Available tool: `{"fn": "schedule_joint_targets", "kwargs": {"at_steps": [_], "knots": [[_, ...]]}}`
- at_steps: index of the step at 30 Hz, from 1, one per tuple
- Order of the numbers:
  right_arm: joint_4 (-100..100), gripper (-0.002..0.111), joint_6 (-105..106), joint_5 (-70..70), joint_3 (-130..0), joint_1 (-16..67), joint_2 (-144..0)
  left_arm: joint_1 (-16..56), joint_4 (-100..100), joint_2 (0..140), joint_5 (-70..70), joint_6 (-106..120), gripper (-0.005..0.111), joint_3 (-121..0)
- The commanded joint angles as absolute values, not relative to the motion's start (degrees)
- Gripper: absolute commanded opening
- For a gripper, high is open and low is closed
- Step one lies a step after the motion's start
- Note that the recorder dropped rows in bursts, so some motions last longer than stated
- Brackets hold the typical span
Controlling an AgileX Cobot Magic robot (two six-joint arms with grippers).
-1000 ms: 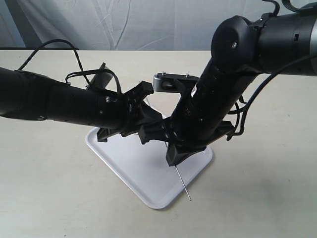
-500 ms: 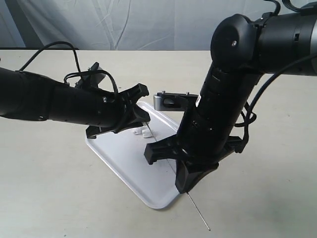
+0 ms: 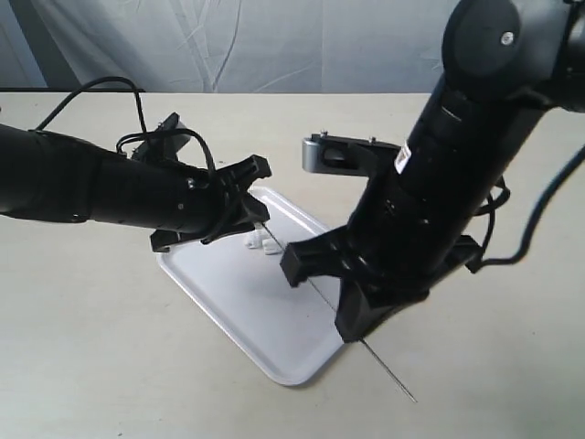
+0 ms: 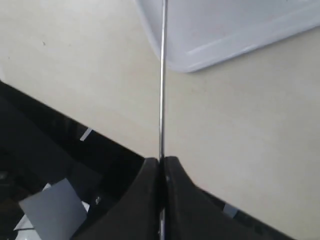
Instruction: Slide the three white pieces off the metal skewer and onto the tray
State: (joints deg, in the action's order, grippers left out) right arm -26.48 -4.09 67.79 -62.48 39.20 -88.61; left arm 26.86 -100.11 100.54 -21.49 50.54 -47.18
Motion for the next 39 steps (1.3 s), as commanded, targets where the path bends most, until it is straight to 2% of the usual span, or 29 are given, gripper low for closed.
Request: {"fn": "schedule_joint_targets", "kwargs": {"at_steps": [1, 7, 15, 18, 23, 30, 39], "knots": [[-27.2, -0.001, -4.1, 70.0, -56.5, 39.5, -85.0, 26.2, -99.9, 100.4, -18.2, 50.1, 0.036, -48.0], [-27.2, -0.001, -4.1, 70.0, -48.0, 39.5, -79.0, 24.0, -99.9, 100.4, -20.4, 50.0, 0.036, -48.1], [-11.7, -0.001, -7.6, 70.0, -47.8, 39.5, -72.6, 23.5, -94.2, 99.9, -25.6, 50.0, 0.036, -48.1], [-10.9, -0.001, -7.8, 63.3, -47.8, 39.5, -73.2, 23.5, -86.7, 98.8, -27.6, 49.8, 0.035, -48.1], [-10.9, -0.001, -7.3, 52.6, -47.8, 39.5, -77.9, 23.5, -73.7, 96.3, -30.6, 41.4, 0.029, -47.7], [-10.8, -0.001, -6.0, 40.3, -47.8, 39.5, -88.7, 23.5, -68.6, 91.2, -32.3, 41.1, 0.024, -43.8], [-10.7, -0.001, -4.2, 31.2, -47.8, 39.5, -98.5, 23.5, -68.3, 83.1, -30.9, 41.1, 0.018, -37.8]]}}
